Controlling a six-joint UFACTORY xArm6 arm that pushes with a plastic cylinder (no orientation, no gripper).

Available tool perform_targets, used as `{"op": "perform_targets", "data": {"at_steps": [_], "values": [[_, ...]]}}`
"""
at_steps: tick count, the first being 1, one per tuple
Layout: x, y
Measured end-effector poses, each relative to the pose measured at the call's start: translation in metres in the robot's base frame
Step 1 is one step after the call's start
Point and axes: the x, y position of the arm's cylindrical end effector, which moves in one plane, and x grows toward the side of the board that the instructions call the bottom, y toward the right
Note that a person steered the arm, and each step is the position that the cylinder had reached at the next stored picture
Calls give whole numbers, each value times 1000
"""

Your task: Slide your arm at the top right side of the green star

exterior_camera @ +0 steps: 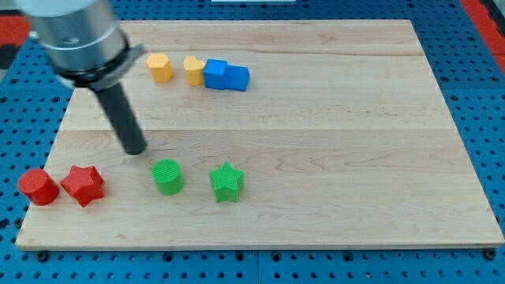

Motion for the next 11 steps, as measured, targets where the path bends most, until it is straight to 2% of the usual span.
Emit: {"op": "perform_targets", "data": {"at_steps": [2, 3, 6, 8, 10, 11], "values": [[-18, 93], [-11, 104], [-12, 104], [-12, 58], [-30, 46], [-34, 110]]}}
